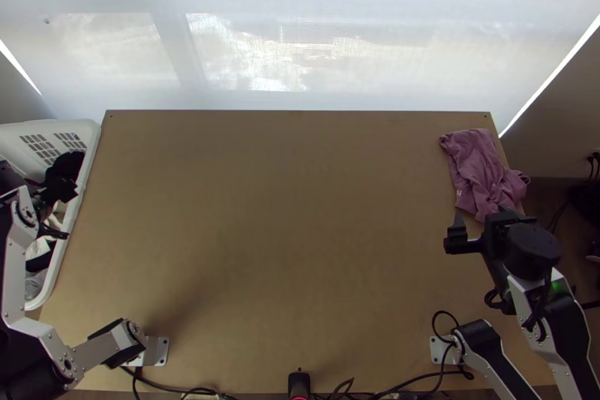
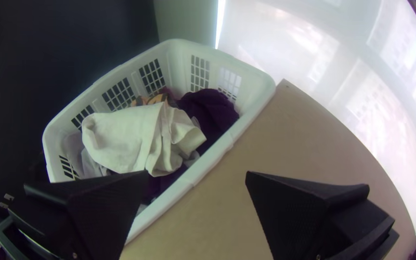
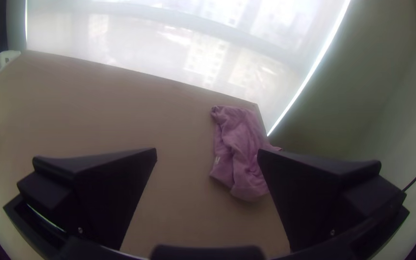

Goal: Fold the t-shirt

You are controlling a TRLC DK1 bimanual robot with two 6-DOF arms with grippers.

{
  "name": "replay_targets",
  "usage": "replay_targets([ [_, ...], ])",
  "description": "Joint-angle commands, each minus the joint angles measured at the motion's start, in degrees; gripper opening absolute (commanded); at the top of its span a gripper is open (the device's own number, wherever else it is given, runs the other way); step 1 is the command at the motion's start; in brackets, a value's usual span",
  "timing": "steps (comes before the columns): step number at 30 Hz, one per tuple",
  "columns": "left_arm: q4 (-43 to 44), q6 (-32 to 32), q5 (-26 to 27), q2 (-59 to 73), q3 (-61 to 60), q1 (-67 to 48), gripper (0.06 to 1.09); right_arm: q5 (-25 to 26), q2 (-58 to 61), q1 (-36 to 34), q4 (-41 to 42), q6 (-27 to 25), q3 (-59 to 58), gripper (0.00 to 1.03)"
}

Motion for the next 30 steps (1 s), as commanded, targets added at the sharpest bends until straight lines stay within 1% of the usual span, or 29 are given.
replay_targets([
  [1,-3.24,3.05,0.06,14.36,10.47,7.47,1.04,0.15,6.2,1.05,-6.41,-0.12,3.14,0.98],
  [3,-6.23,5.86,0.14,19.54,15.04,8.79,1.04,0.23,8.83,0.96,-8.25,-0.12,2.7,0.98],
  [5,-9.22,6.48,0.14,24.64,20.14,9.4,1.04,0.23,10.5,0.96,-8.78,-0.29,2.78,0.98],
  [11,-7.99,8.5,-0.38,34.05,29.1,9.75,1.04,0.23,10.24,0.96,-7.28,-2.66,2.08,0.98],
  [13,-6.58,9.2,-2.05,37.74,32.44,10.46,1.04,0.23,9.27,0.96,-6.05,-2.93,2.08,0.98],
  [17,-6.49,11.05,-5.83,45.74,40.09,11.34,1.04,0.06,8.13,1.05,-4.38,-3.72,2.17,0.98],
  [20,-6.23,13.33,-8.12,49.43,42.2,11.25,1.04,-0.03,8.13,1.05,-4.21,-3.63,2.08,0.98],
  [25,-5.26,13.68,-8.56,54.26,42.64,10.9,1.04,-0.38,7.87,1.31,-4.3,-3.46,2.08,0.98],
  [30,-3.24,13.77,-10.4,57.6,43.08,9.49,1.04,-2.05,6.81,1.49,-5.18,-3.46,2.08,0.98],
])
